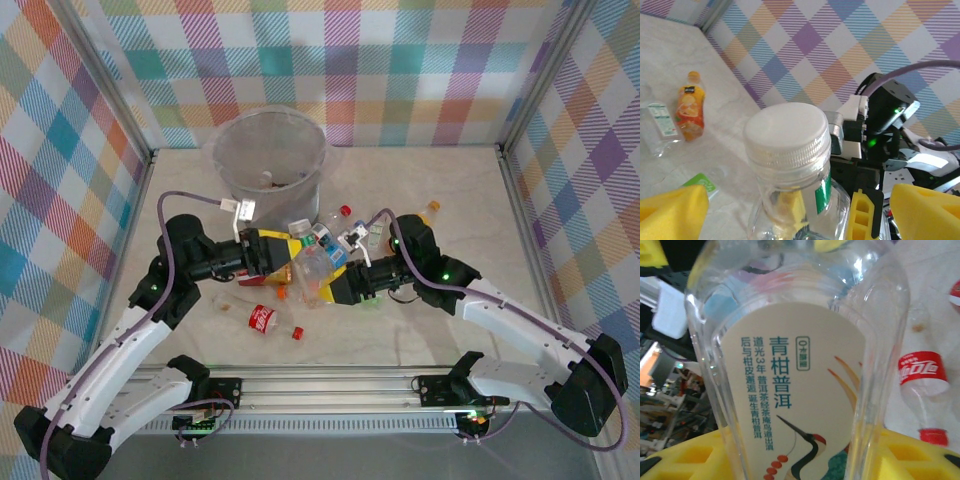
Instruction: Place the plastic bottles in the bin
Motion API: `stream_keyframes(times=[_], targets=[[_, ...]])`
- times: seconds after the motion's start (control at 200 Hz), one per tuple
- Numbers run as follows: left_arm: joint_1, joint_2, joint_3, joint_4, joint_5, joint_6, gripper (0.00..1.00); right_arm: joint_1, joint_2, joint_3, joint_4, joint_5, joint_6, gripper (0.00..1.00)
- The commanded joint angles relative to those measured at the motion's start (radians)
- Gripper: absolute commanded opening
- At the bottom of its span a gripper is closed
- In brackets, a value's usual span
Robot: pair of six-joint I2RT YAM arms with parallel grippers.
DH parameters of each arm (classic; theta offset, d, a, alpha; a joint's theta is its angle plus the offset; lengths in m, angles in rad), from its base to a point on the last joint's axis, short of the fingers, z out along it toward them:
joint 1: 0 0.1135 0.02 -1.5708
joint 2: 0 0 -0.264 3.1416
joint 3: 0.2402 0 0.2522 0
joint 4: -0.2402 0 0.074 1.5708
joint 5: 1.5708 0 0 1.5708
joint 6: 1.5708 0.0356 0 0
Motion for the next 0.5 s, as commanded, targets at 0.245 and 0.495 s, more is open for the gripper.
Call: stream_keyframes(times=[0.245,0.495], targets=[[-0.064,0.027,-0.012,0.199,0.015,-0.088,0.83,-0.013,0.02,-0.021,0.198,-0.155,0.102,0.54],[-0.086,0.043,0.01,0.23,0.011,-0.114,0.68,-0.015,0.03,-0.03,0.19,-0.149,0.094,0.54]])
